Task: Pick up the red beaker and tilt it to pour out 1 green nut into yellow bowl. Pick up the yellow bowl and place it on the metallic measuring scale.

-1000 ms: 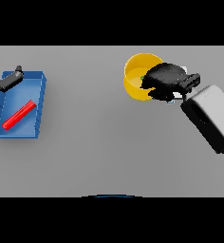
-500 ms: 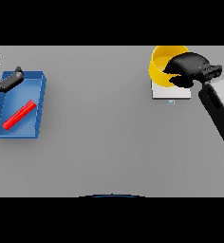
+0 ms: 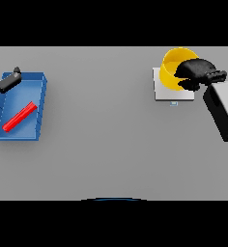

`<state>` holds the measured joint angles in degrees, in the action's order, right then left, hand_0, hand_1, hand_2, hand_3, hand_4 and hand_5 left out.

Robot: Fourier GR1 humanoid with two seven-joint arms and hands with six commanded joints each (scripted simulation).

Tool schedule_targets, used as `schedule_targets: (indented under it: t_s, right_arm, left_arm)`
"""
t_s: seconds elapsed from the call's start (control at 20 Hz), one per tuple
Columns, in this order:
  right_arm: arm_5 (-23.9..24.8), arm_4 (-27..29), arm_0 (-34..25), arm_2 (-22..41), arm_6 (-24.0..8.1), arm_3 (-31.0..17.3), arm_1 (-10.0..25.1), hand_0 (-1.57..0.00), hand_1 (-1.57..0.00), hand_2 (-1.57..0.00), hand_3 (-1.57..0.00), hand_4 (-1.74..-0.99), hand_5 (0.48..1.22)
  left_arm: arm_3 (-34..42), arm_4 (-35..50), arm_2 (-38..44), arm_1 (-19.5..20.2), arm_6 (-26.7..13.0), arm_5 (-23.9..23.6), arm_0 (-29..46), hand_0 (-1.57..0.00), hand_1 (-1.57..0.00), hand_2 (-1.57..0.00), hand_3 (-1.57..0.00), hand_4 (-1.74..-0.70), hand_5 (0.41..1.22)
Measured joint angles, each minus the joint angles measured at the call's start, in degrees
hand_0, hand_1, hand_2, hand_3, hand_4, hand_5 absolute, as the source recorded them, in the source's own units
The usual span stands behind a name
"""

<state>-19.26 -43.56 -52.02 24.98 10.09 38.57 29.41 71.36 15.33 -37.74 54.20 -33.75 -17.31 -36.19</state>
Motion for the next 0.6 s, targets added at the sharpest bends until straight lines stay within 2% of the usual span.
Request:
schedule_targets:
  t_s: [0.05,0.2,0.3,0.4,0.45,0.5,0.6]
  right_arm:
    - [0.7,0.0,-0.3,-0.1,-0.3,-0.9,-0.5,-1.57,-1.52,-1.56,-1.48,-1.727,1.221]
    - [1.9,-0.4,-1.1,-0.2,-1.0,-4.2,-1.8,-1.57,-1.48,-1.57,-1.51,-1.727,1.221]
    - [3.4,-0.7,-1.1,0.0,0.3,-6.2,-2.5,-1.55,-1.42,-1.57,-1.48,-1.721,1.221]
    - [3.6,-0.7,-1.9,-0.2,1.4,-8.4,-2.8,-1.54,-1.41,-1.57,-1.17,-1.728,1.221]
    - [2.8,-0.5,-2.9,-0.5,0.9,-9.5,-3.3,-1.54,-1.44,-1.5,-1.02,-1.659,1.221]
    - [2.5,-0.2,-3.1,-0.9,1.1,-10.4,-3.5,-1.52,-1.35,-1.35,-0.91,-1.596,1.134]
    - [1.8,0.4,-3.7,-1.4,1.3,-11.1,-3.3,-0.98,-0.87,-0.95,-0.76,-1.504,0.983]
  left_arm:
    - [-0.6,-0.2,-0.3,-0.9,-0.1,-0.1,-0.4,0.0,0.0,0.0,0.0,-0.8,0.733]
    - [0.4,0.0,0.1,-0.2,-0.1,-0.7,-0.2,0.0,0.0,0.0,0.0,-0.81,0.728]
    - [-0.1,0.1,0.3,-0.3,0.3,-0.2,-0.5,0.0,0.0,0.0,0.0,-0.81,0.734]
    - [-0.9,0.1,0.1,-0.9,0.4,0.1,-0.5,0.0,0.0,0.0,0.0,-0.81,0.74]
    - [-0.8,0.2,0.0,-1.1,1.0,0.0,-0.4,0.0,0.0,0.0,0.0,-0.81,0.745]
    - [-1.0,0.4,0.2,-1.0,1.2,0.4,-0.3,0.0,0.0,0.0,0.0,-0.81,0.745]
    - [-1.2,0.1,-0.2,-1.4,0.2,0.3,-1.0,0.0,0.0,0.0,0.0,-0.81,0.744]
